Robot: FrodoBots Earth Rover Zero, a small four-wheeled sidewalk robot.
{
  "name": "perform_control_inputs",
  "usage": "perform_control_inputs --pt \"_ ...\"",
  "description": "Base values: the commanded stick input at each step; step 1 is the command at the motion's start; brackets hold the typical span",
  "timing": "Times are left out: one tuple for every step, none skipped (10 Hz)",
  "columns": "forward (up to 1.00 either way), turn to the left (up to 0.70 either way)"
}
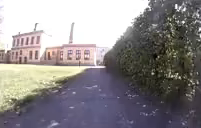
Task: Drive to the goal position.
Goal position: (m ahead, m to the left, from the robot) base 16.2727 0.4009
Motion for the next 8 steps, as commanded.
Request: perform_control_inputs --pt "0.70 0.00" --pt "0.70 0.00" --pt "0.70 0.00" --pt "0.70 0.00" --pt "0.70 0.00" --pt "0.70 0.00" --pt "0.70 0.00" --pt "0.70 0.00"
